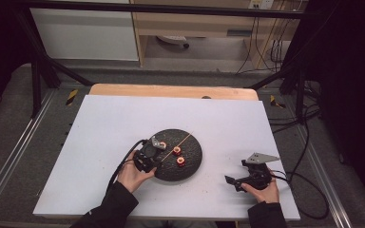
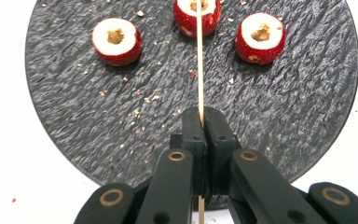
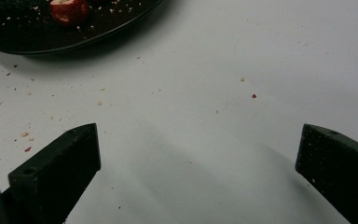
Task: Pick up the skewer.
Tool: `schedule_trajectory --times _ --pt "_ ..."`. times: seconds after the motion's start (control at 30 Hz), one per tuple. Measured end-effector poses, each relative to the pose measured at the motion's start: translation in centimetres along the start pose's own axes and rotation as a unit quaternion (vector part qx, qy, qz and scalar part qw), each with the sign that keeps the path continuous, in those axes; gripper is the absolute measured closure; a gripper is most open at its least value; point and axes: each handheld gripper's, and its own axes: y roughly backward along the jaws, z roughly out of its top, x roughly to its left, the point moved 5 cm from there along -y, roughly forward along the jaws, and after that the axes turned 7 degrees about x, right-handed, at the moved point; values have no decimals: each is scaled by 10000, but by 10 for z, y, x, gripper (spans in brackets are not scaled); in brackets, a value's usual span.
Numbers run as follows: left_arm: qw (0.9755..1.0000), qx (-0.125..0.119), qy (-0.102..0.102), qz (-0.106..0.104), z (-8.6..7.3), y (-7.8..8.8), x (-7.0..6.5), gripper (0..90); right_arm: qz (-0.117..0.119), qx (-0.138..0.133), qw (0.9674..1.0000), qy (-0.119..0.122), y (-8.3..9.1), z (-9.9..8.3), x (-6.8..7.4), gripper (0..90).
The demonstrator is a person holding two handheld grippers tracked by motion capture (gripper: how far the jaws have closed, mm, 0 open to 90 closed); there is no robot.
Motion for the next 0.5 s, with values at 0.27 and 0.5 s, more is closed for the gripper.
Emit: schedule_trajectory --times 0.27,0.5 --pt "9994 -321 75 -60 -10 9 5 881 -6 31 10000 -8 0 0 0 8" --pt "9979 -623 153 -82 -21 19 9 881 -17 29 10000 -10 -1 -1 0 7"
